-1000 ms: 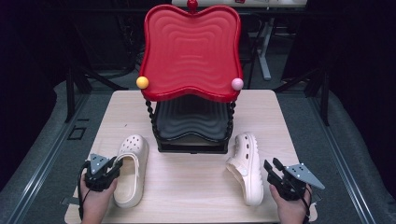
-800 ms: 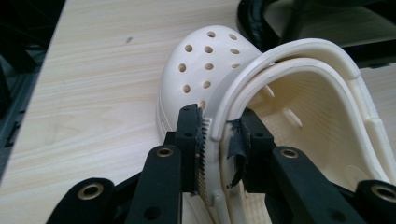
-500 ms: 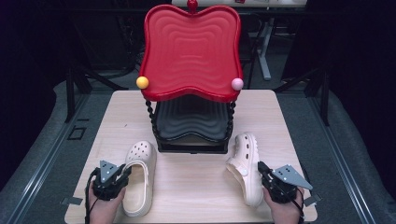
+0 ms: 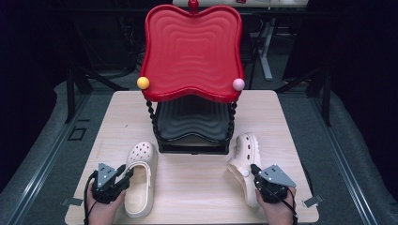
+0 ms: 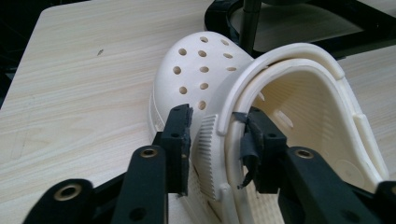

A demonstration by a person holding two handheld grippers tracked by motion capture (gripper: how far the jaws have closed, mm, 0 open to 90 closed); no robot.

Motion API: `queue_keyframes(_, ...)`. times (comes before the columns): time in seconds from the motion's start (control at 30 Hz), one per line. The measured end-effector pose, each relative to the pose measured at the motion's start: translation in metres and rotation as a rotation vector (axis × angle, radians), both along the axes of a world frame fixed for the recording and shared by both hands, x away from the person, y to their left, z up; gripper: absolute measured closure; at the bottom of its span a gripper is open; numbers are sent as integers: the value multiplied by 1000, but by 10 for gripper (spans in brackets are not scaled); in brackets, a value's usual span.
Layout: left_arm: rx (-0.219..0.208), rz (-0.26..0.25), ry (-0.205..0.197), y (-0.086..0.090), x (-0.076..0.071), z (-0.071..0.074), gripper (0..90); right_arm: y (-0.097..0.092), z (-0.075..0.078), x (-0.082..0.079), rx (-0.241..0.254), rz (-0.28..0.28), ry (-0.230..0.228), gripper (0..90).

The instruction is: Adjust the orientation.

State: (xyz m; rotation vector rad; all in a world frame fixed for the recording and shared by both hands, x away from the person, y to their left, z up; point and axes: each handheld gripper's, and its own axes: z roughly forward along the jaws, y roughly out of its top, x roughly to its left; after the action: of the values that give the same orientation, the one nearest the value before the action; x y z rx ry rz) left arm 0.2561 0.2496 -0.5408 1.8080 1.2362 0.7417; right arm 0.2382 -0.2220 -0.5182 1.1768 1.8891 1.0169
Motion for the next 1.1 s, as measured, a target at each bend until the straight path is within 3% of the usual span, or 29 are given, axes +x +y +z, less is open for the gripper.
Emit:
queue_keyframes(0.1, 3, -2, -6, 0, -1, 0, 607, -2, 0, 0, 33, 5, 6, 867)
queue_keyframes(0.23, -2, -10, -15, 0, 0, 1, 592, -4, 0, 0, 20, 11, 5, 900)
queue_keyframes(0.37, -17, -17, -22, 2, -1, 0, 578, -9, 1, 2, 55, 20, 20, 900)
queue_keyframes(0.43, -23, -24, -21, 4, -1, 0, 574, -15, 3, 3, 60, -9, 21, 900)
queue_keyframes(0.53, -26, -25, -17, 5, 0, 1, 566, -27, 3, 5, 118, -40, 27, 900)
queue_keyframes(0.63, -24, -24, -18, 4, 0, 1, 566, -31, 2, 4, 111, -52, 21, 900)
queue_keyframes(0.7, -28, -21, -9, 5, 0, 2, 564, -34, 3, 2, 67, -74, 10, 900)
queue_keyframes(0.83, -32, -18, -5, 5, 0, 2, 560, -35, 3, 0, 30, -86, 12, 900)
queue_keyframes(0.87, -32, -19, -5, 5, 1, 2, 559, -35, 1, 1, -6, -92, 52, 900)
queue_keyframes(0.9, -31, -19, -6, 4, 1, 2, 559, -35, 1, 1, -6, -92, 52, 900)
queue_keyframes(0.93, -34, -20, -7, 4, 1, 2, 553, -38, -6, 5, -12, -95, 114, 900)
queue_keyframes(0.97, -38, -21, -8, 4, 2, 2, 551, -41, -6, 5, 22, -96, 120, 900)
queue_keyframes(1.03, -40, -25, -9, 5, 2, 1, 550, -42, -3, 3, 32, -103, 95, 900)
queue_keyframes(1.07, -43, -28, -11, 5, 2, 0, 549, -42, 7, -1, 38, -103, 38, 900)
queue_keyframes(1.1, -43, -28, -11, 5, 2, 0, 549, -42, 7, -1, 38, -103, 38, 900)
